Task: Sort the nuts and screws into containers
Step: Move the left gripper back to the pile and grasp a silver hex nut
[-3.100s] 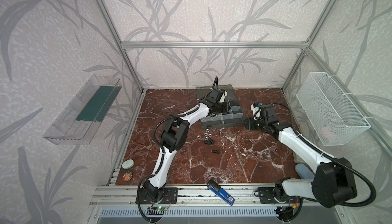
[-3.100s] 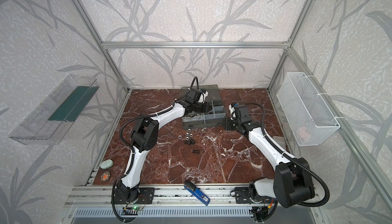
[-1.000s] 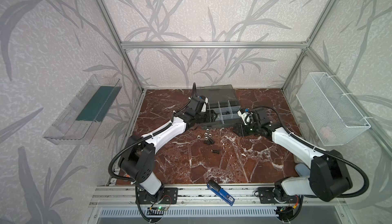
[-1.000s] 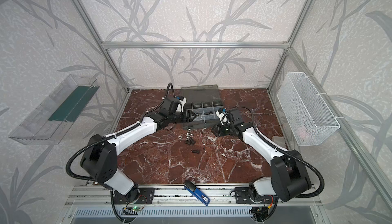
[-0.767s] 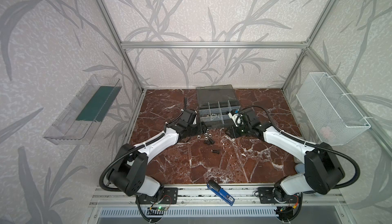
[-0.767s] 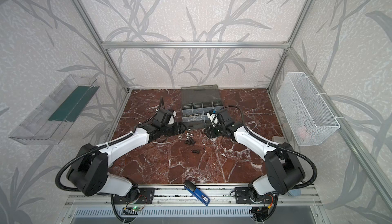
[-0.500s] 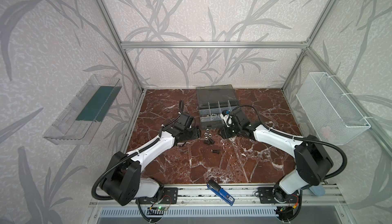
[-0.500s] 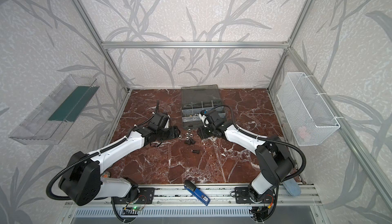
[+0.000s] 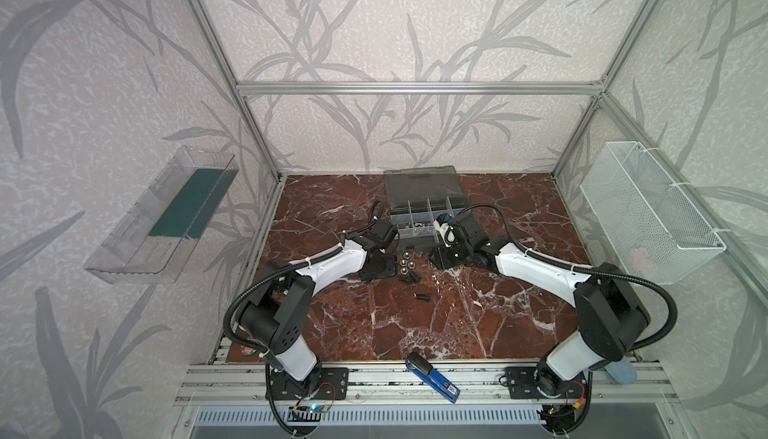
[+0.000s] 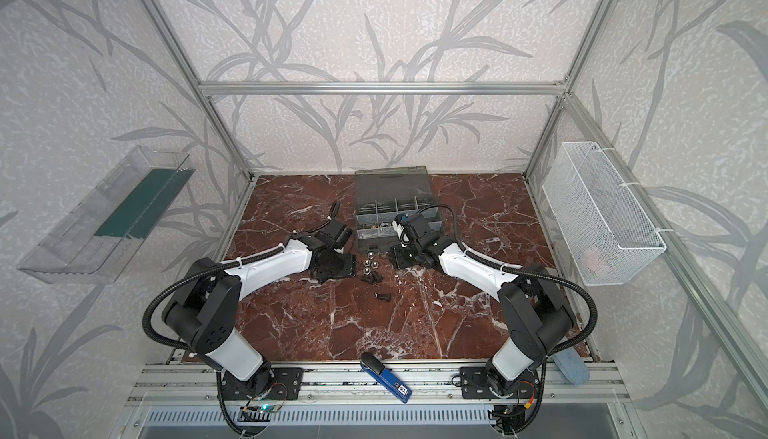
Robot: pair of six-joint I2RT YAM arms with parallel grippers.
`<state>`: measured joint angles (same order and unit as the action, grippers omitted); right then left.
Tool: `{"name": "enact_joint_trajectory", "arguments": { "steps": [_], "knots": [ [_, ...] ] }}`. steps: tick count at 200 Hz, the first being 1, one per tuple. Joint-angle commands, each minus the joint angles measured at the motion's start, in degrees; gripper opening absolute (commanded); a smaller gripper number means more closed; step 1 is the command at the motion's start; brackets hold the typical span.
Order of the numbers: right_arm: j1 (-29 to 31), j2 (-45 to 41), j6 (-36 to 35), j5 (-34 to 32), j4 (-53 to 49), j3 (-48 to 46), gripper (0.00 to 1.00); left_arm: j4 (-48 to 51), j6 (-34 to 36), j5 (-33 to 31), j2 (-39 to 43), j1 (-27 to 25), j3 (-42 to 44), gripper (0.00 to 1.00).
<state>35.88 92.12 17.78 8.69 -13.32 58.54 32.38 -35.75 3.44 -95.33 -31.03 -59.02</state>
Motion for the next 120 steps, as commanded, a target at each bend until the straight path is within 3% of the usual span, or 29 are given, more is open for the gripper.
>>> {"name": "enact_joint_trajectory", "arguments": {
  "steps": [1,49,86,120],
  "knots": [
    [-0.2,-1.0,-0.8,-1.3,-1.0,1.1,0.54,1.7,-0.9,-2.5,-2.1,-0.3,-2.6,0.68],
    [-0.4,-1.2,-1.1,-1.6,-1.0,1.1,0.54,1.5,-1.4,-3.1,-6.9,-0.5,-5.9,0.67],
    [-0.5,-1.8,-1.3,-1.9,-1.2,0.8,0.54,1.9,-2.0,-3.4,-9.2,-0.6,-7.0,0.57],
    [-1.0,-2.2,-1.3,-1.8,-1.0,0.4,0.54,2.0,-2.2,-3.7,-10.6,-0.7,-7.3,0.55]
  ]
}}
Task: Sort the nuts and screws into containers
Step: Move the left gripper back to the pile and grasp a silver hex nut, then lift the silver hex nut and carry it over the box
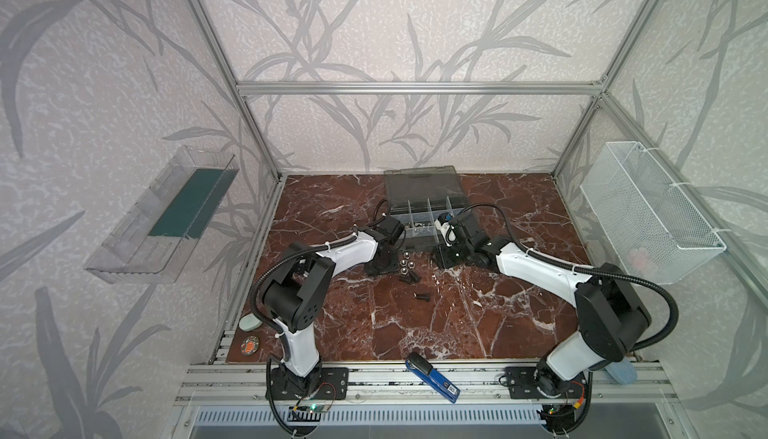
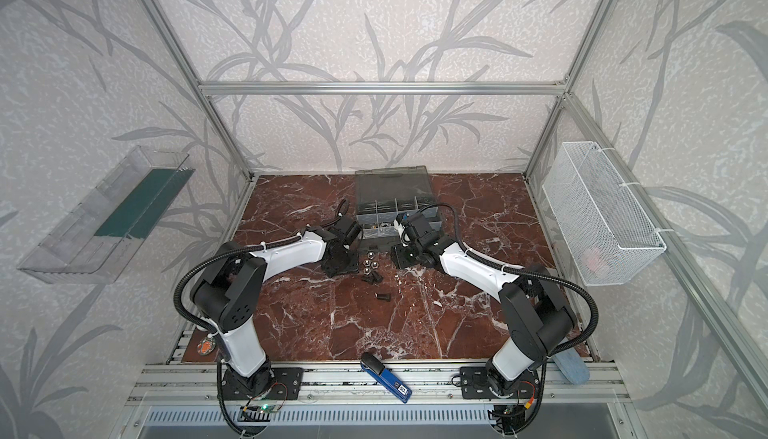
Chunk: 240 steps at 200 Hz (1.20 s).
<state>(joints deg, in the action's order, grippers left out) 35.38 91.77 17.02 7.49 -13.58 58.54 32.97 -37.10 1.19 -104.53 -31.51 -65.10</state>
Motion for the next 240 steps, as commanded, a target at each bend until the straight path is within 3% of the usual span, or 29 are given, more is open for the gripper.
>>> {"name": "enact_joint_trajectory", "arguments": {
  "steps": [1,154,175,194,240],
  "knots": [
    [-0.5,-1.9,-0.6,-0.6,-0.7,0.4,0.54,1.4,-0.9,-1.5,-1.4,-0.2,-1.3,0.55],
    [-1.1,-2.6,-0.5,-0.5,-0.6,-0.4,0.54,0.9,-0.4,0.8,-4.1,-0.7,-2.6,0.24],
    [-1.3,-3.1,-0.5,-0.6,-0.6,-0.7,0.54,0.8,-0.3,1.0,-4.1,-0.7,-2.6,0.16],
    [-1.8,-3.7,-0.2,-0.3,-0.6,-1.1,0.54,0.8,-0.2,1.1,-3.8,-0.7,-2.6,0.00],
    [-4.1,-6.7,0.4,0.1,-0.4,-2.7,0.54,2.9,1.2,1.4,-2.4,-0.8,-5.6,0.00]
  ]
}}
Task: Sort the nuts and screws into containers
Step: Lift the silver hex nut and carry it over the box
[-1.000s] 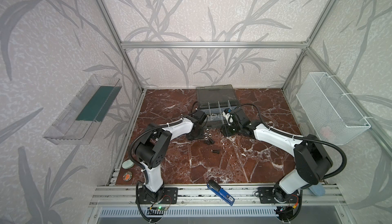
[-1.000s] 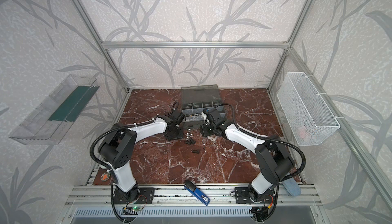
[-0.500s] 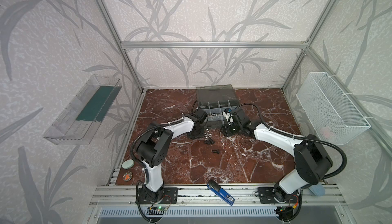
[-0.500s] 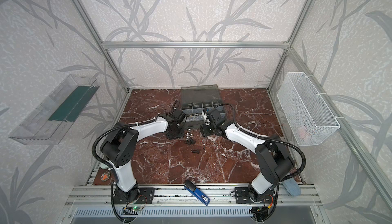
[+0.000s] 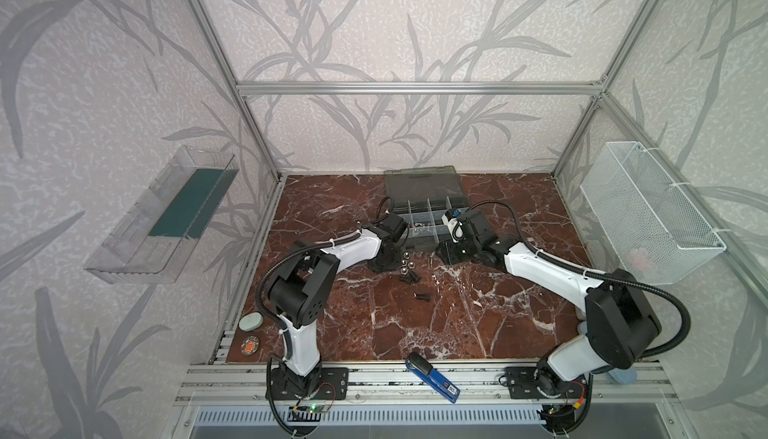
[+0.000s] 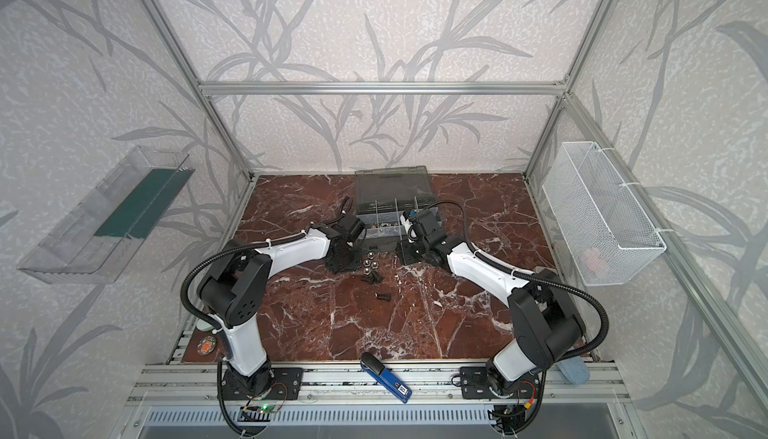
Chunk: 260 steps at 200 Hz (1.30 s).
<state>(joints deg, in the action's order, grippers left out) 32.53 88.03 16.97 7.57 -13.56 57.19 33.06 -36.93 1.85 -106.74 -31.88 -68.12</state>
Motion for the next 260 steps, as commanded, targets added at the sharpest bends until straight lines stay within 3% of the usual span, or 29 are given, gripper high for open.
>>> {"name": "enact_joint_trajectory", "arguments": {
  "steps": [1,39,75,171,216,260],
  "knots": [
    [-1.2,-3.1,0.4,0.0,-0.4,-1.4,0.54,2.9,1.2,0.8,-0.1,-0.4,-2.8,0.00],
    [-4.5,-6.6,1.4,-1.6,-1.3,-3.6,0.54,3.8,3.3,4.0,4.3,-0.6,-10.0,0.00],
    [-8.4,-9.6,2.5,-2.9,-2.7,-5.8,0.54,4.8,5.0,8.1,3.4,-1.1,-21.3,0.00],
    [-15.2,-19.2,6.5,-5.9,-4.5,-12.2,0.54,-3.9,3.0,23.5,-22.3,-5.0,-54.8,0.00],
    [-16.0,-21.5,6.1,-6.0,-5.4,-13.3,0.54,-14.1,0.9,26.5,-29.3,-5.8,-58.4,0.00],
    [-16.4,-22.3,6.1,-5.6,-5.2,-14.0,0.54,-18.2,1.7,24.3,-32.0,-6.1,-57.9,0.00]
  ]
}}
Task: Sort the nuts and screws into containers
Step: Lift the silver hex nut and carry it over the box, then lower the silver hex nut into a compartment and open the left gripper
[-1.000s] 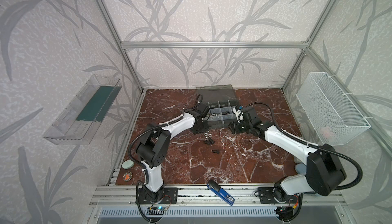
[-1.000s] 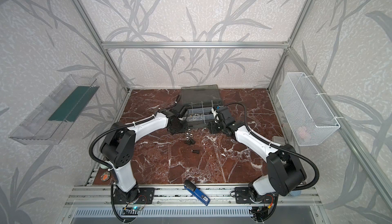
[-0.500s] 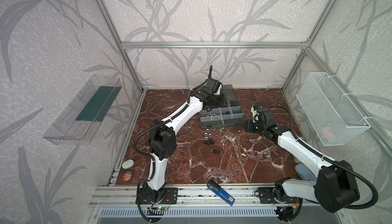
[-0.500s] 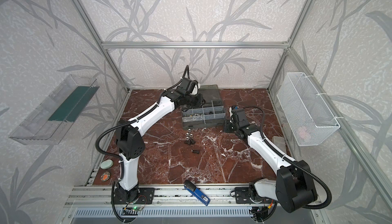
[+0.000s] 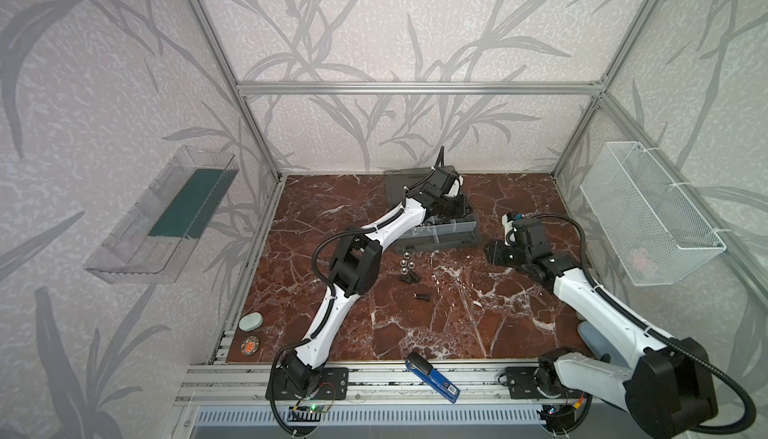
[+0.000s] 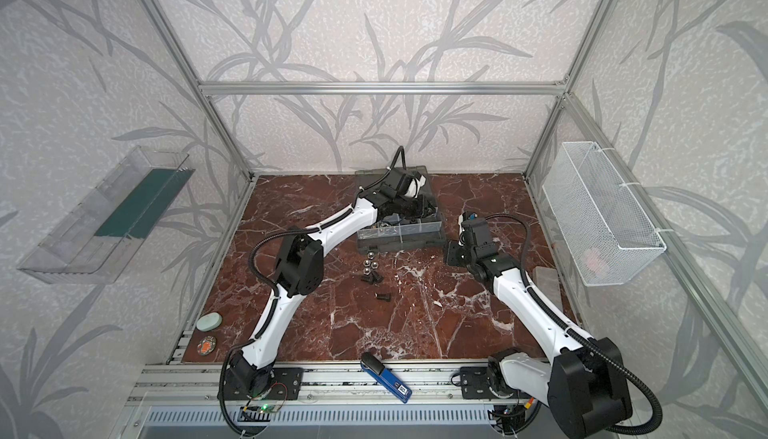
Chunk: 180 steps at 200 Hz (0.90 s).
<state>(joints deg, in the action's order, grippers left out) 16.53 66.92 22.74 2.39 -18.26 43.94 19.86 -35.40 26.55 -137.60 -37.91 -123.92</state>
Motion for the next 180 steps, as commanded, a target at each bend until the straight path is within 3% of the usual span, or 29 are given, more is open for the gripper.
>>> {"name": "enact_joint_trajectory", "arguments": {
  "steps": [1,112,143,180],
  "knots": [
    [-0.4,-1.2,0.3,-0.4,-0.5,-0.8,0.54,-5.0,0.2,-0.4,-1.2,-0.1,-2.1,0.00],
    [-0.5,-1.6,0.4,0.2,-0.1,-1.4,0.55,-4.4,4.3,-7.6,-5.0,-0.2,-2.6,0.00],
    [-0.5,-1.4,0.7,0.6,0.4,-1.7,0.54,-3.7,4.4,-7.1,-6.0,-0.2,-2.8,0.00],
    [-0.5,-1.3,0.8,0.9,0.7,-1.8,0.54,-3.5,3.9,-6.3,-6.5,-0.2,-2.8,0.14]
  ]
}}
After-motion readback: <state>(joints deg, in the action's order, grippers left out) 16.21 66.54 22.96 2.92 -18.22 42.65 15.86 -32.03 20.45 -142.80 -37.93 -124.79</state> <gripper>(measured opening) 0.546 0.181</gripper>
